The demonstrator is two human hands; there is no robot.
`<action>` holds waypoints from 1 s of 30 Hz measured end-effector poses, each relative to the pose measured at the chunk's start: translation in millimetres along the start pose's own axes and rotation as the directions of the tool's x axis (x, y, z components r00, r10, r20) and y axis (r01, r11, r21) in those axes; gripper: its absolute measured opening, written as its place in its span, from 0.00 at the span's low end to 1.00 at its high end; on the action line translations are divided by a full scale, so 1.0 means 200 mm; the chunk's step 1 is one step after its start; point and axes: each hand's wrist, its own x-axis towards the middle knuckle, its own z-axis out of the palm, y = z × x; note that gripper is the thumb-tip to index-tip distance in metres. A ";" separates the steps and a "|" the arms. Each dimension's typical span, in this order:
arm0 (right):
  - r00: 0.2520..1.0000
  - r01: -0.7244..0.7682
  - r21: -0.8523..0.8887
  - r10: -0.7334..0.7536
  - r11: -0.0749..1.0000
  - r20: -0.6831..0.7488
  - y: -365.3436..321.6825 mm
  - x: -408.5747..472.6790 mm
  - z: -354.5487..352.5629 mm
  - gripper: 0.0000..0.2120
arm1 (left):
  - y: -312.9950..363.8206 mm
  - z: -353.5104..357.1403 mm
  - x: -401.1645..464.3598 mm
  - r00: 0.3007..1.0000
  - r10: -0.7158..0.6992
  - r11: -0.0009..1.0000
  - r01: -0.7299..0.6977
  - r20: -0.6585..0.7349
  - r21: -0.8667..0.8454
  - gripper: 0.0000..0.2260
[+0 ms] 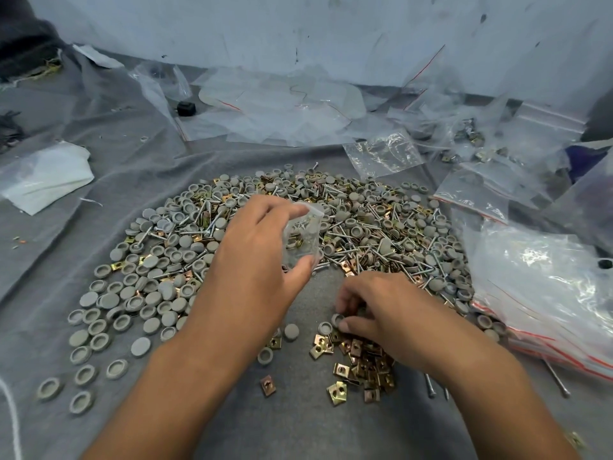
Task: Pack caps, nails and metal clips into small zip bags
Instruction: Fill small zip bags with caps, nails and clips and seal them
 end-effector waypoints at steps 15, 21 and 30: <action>0.999 0.008 0.147 -0.016 0.989 0.050 -0.03 -0.01 -0.01 0.15 | 0.00 0.00 0.00 1.000 -0.009 1.000 0.009 0.002 -0.003 0.25; 0.998 0.060 0.165 -0.063 0.985 0.016 -0.02 0.00 -0.01 0.10 | 0.00 0.00 0.00 1.000 -0.008 1.000 0.008 0.003 0.004 0.26; 0.502 0.547 0.069 -0.261 0.834 -0.825 -0.18 0.03 -0.05 0.04 | 0.00 0.02 0.00 1.000 0.013 1.000 -0.013 -0.003 0.008 0.25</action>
